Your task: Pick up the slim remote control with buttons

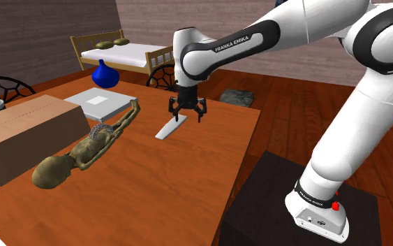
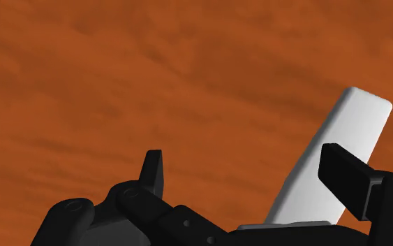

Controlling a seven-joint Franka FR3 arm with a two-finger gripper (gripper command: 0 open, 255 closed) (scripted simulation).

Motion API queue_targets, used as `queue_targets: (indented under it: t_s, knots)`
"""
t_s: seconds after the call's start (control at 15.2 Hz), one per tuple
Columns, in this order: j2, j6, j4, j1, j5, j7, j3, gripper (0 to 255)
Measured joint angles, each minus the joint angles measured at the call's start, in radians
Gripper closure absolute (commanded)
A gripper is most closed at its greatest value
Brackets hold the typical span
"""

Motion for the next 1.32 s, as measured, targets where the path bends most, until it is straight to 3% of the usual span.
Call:
queue_targets:
  t_s: [0.59, 1.12, 1.19, 1.32]
  knots:
    - [0.338, 0.042, 0.291, 0.024, -0.186, 0.421, -0.016, 0]
    - [0.417, 0.112, 0.295, 0.036, -0.223, 0.474, -0.033, 0]
    - [0.419, 0.116, 0.293, 0.037, -0.224, 0.475, -0.033, 255]
    - [0.42, 0.119, 0.292, 0.037, -0.224, 0.476, -0.033, 255]
